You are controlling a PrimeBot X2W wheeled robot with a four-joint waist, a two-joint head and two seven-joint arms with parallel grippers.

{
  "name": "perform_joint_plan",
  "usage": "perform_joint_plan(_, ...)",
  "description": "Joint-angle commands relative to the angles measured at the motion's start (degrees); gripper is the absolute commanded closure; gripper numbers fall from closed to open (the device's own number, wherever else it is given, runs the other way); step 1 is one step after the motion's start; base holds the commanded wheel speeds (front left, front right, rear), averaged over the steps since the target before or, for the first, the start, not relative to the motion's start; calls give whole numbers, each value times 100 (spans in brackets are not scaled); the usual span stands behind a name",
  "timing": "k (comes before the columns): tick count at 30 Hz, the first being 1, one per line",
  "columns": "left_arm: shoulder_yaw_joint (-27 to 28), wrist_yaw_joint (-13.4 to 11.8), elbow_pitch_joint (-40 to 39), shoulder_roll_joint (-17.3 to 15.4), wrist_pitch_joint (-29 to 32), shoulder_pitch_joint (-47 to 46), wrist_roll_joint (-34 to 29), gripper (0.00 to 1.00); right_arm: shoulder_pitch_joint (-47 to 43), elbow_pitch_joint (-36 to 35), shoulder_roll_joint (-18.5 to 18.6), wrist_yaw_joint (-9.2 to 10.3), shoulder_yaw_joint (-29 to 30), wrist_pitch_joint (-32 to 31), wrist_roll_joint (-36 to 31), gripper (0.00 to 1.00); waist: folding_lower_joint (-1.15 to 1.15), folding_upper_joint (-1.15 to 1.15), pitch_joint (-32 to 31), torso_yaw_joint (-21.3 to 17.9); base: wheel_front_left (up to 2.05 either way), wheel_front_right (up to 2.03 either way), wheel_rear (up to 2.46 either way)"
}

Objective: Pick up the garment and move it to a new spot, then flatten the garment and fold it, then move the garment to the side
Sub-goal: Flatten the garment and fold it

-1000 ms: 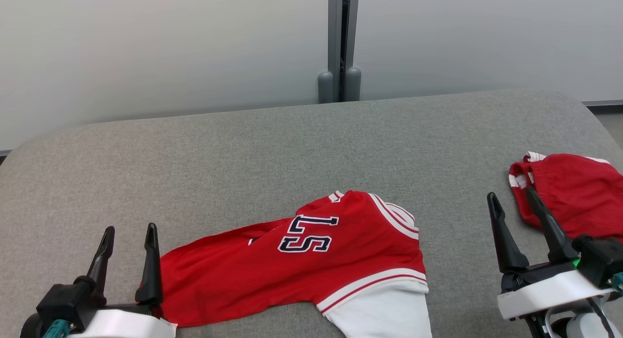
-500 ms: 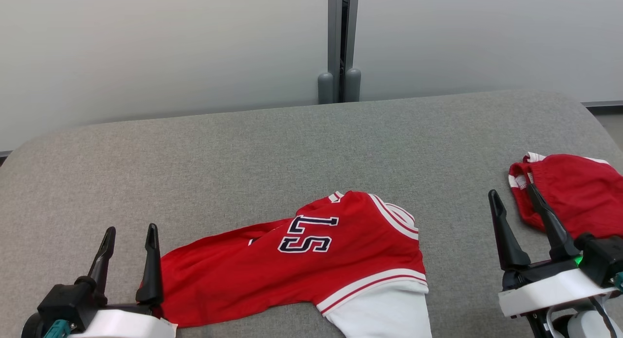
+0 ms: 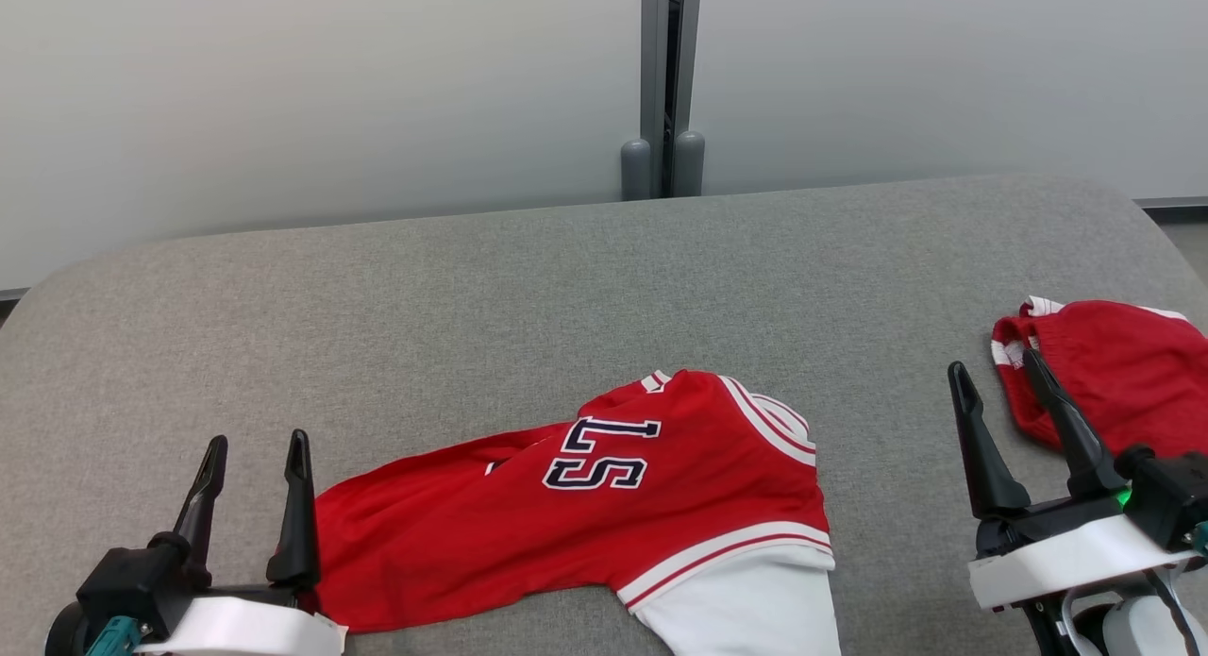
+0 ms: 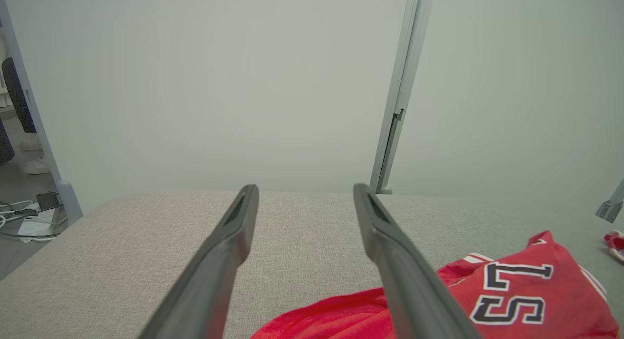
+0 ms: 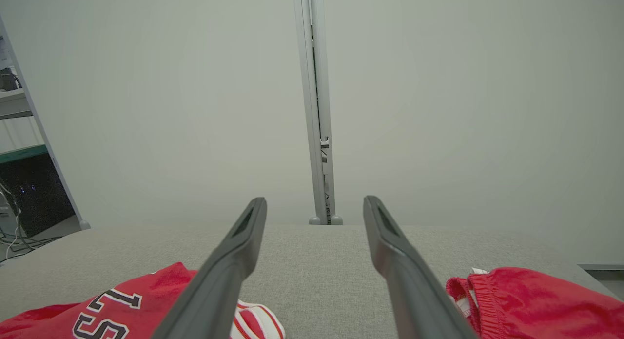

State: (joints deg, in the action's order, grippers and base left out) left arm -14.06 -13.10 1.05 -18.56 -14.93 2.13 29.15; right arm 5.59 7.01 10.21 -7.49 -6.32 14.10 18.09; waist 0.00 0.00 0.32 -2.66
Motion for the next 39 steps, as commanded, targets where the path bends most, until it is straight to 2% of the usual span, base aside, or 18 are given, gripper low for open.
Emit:
perform_joint_plan(1, 20, 32, 23, 0, -28, -68, -28, 0, 41, 17, 36, -2, 9, -13, -15, 0, 0, 0, -2, 7, 0, 0, 0)
perform_joint_plan(27, 3, -10, 82, 2, 33, -60, 120, 0, -8, -36, 71, -2, 29, -75, -4, 0, 0, 0, -25, 78, 0, 0, 0)
perform_joint_plan(31, 108, -142, 195, 11, 277, 47, 278, 0, -83, 52, 136, -2, -61, -467, 168, 0, 0, 0, -20, 90, 0, 0, 0)
perform_joint_plan(38, 112, -337, 344, -43, 973, 209, 533, 0, -333, 255, 468, -2, -633, -1884, 810, 0, 0, 0, 69, 105, 0, 0, 0)
perform_joint_plan(39, 112, -337, 344, -43, 973, 209, 533, 0, -333, 255, 468, -2, -633, -1884, 810, 0, 0, 0, 69, 105, 0, 0, 0)
